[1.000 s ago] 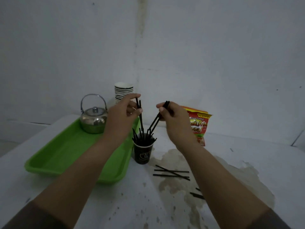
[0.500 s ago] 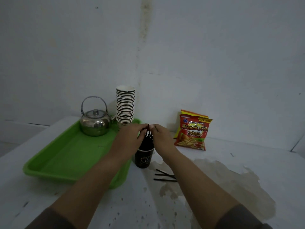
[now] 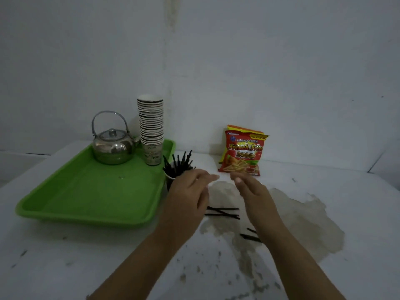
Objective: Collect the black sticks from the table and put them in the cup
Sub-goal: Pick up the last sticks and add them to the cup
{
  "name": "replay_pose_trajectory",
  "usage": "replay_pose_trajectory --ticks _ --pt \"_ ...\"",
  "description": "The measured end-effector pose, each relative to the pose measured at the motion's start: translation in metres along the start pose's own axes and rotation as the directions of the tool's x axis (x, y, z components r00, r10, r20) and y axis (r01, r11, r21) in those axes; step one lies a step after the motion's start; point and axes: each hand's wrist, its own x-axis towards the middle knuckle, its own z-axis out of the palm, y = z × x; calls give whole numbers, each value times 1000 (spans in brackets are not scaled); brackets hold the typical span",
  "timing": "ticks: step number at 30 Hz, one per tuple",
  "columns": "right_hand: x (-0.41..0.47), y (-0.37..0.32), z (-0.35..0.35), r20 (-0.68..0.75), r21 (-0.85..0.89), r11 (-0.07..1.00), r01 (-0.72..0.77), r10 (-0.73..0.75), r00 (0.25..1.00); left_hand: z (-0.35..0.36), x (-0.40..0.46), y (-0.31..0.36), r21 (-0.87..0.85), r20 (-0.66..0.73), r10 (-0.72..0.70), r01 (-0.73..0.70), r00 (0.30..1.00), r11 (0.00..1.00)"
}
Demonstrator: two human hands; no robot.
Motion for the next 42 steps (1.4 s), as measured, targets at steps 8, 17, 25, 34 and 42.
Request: replay_pose_trajectory --ticks 8,17,25,34,42 --pt "-43 61 -54 -101 -208 977 -54 33 994 66 -27 22 -85 263 -18 42 965 996" --pt "-43 75 -51 55 -520 846 116 -102 993 80 -44 22 13 380 -41 40 924 999" --pt "-46 83 -41 120 -642 755 135 -75 990 78 -45 12 119 381 -140 102 914 988" --pt "-48 87 -38 126 -689 713 129 -57 990 77 -47 9 110 382 -193 163 904 981" --pt "-50 87 -34 207 -752 625 208 -76 975 82 -49 6 181 450 -192 121 872 976"
